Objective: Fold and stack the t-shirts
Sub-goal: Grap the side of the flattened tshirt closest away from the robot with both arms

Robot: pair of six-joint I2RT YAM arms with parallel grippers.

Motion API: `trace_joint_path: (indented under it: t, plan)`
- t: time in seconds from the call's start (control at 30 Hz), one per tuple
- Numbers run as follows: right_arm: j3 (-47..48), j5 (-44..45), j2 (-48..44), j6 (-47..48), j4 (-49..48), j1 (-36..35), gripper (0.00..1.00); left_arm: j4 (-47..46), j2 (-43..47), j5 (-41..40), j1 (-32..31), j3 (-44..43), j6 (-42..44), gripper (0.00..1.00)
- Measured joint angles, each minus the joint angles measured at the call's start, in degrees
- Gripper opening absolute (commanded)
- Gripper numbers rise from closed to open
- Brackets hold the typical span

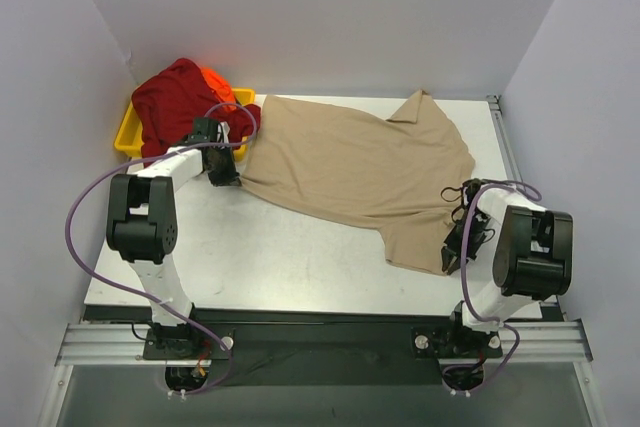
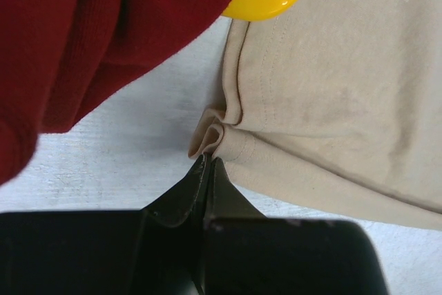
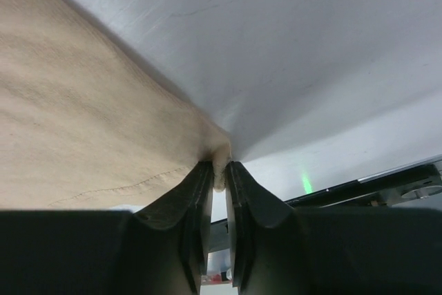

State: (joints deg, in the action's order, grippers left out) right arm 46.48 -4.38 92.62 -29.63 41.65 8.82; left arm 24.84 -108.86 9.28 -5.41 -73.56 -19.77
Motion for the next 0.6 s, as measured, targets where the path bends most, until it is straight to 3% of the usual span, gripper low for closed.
trace_joint_path:
  t: [0.17, 0.37, 0.6]
  plan:
    - [0.0, -0.1, -0.2, 0.0, 0.2, -0.3, 0.0, 0.0, 0.3, 0.0, 0.0, 0.0, 0.0, 0.0]
    - [0.5, 0.3, -3.0, 0.3, 3.7, -1.0, 0.0, 0.3, 1.9, -0.1, 0.0, 0.9, -0.1, 0.0]
    - [2.8, 0.6, -12.9, 0.3, 12.3, -2.9, 0.0, 2.0, 7.0, -0.7, 0.0, 5.3, -1.3, 0.0]
